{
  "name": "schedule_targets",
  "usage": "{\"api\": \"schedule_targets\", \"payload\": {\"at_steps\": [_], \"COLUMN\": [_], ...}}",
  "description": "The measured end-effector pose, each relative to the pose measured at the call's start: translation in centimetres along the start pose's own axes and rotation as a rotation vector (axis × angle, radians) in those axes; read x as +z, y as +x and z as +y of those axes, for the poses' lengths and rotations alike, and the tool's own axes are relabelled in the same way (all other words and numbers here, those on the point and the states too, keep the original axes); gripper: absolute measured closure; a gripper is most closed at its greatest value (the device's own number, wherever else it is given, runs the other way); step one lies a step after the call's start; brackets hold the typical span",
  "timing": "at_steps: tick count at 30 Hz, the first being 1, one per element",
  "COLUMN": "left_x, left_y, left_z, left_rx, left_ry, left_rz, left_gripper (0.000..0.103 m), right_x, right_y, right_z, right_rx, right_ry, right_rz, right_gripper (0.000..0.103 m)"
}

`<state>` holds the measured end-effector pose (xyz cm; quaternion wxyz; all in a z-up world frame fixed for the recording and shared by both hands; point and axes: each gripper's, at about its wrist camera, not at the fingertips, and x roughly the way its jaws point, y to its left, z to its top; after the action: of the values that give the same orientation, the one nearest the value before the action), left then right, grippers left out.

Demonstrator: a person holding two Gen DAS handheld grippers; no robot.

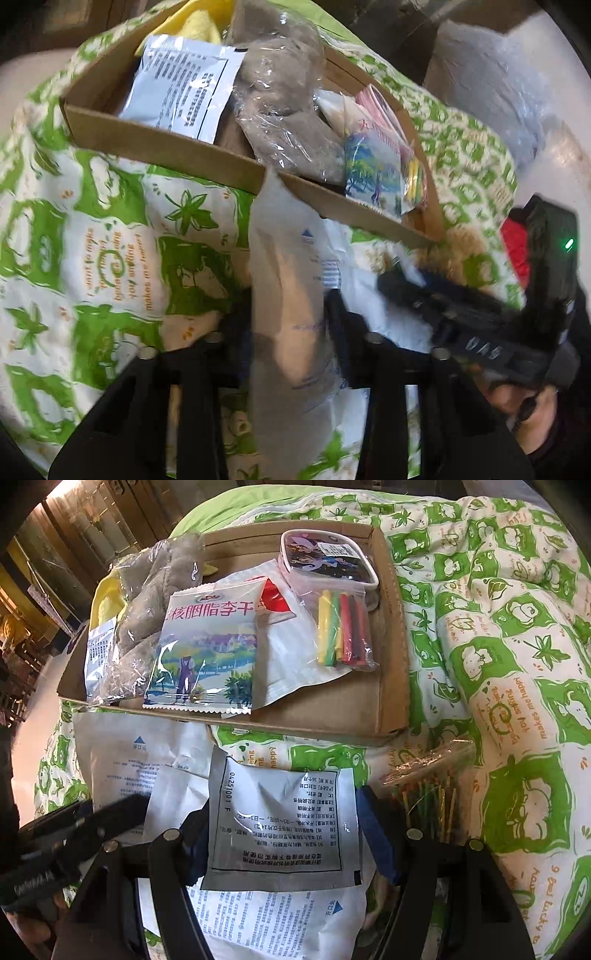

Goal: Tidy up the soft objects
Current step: 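Lift the large white packet with left gripper while right lifts the grey-white sachet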

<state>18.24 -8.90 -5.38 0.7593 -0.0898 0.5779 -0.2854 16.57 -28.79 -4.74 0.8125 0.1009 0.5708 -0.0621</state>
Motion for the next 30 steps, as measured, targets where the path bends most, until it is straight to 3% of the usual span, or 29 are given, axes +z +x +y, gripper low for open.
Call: {"api": "schedule_targets", "payload": {"at_steps": [4, 8, 12, 16, 24, 30], "left_x": [-0.7, -1.5, -1.9, -2.0, -2.2, -3.0], "left_y": [-1.1, -4.3, -6.5, -5.8, -5.9, -7.0], "left_z": [-0.7, 0.1, 1.9, 3.1, 1.3, -0.4], "left_rx": [0.041, 0.089, 0.088, 0.096, 0.155, 0.249], "left_ry": [0.055, 0.056, -0.009, -0.054, 0.025, 0.098], "left_rz": [0.011, -0.011, -0.045, -0.026, -0.048, -0.089], "left_gripper": [0.079, 0.079, 0.079, 0.079, 0.079, 0.079], "right_x": [-0.3, -1.1, -1.7, -1.8, -1.6, -2.1], "right_y": [-1.3, -2.7, -3.7, -3.9, -3.7, -4.6], "right_z": [0.2, 1.1, 2.0, 2.9, 2.7, 2.9], "right_rx": [0.013, 0.026, 0.033, 0.017, 0.027, 0.034], "right_ry": [-0.001, -0.031, -0.066, -0.114, -0.108, -0.107], "right_rz": [-0.023, -0.042, -0.066, -0.093, -0.100, -0.118], "right_gripper": [0.047, 0.052, 0.052, 0.053, 0.053, 0.053]}}
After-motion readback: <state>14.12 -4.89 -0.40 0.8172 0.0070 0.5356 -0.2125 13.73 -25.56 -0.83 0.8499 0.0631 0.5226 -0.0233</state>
